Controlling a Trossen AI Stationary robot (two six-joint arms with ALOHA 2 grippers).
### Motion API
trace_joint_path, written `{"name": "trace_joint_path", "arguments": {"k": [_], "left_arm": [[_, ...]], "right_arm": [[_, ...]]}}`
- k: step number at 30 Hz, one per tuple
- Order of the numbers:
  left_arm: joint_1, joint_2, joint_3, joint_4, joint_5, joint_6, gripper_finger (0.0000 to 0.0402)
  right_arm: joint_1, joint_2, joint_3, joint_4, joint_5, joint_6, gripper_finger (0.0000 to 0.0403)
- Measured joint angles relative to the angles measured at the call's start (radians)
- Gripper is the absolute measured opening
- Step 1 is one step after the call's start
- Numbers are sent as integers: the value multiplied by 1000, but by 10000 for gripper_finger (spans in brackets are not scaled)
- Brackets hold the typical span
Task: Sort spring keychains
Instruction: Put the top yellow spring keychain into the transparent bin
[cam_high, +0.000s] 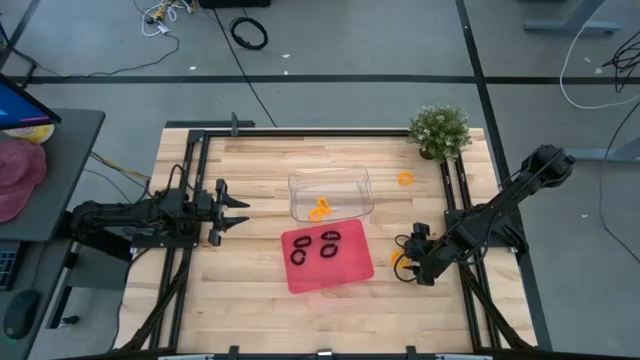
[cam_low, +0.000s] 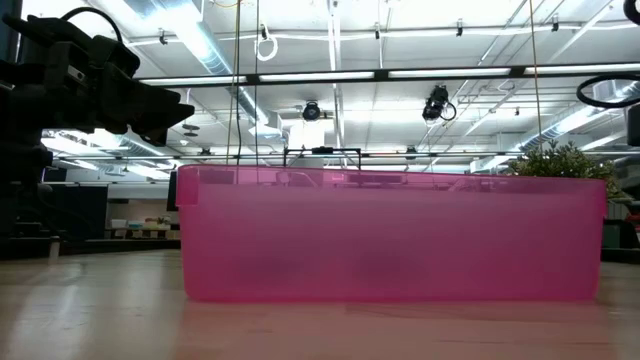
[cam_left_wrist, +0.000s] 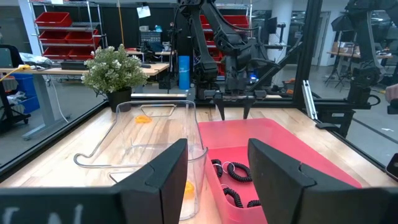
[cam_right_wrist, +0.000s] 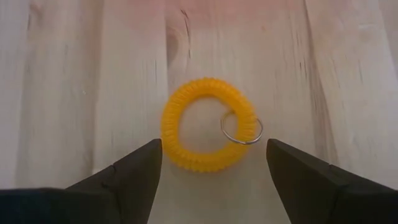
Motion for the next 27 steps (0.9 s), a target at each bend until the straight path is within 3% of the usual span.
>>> {"name": "trace_joint_path", "arguments": {"k": [27], "left_arm": [[0, 0, 0, 0, 0, 0, 172]], "right_arm": [[0, -1, -26, 8, 21, -1, 291]]}}
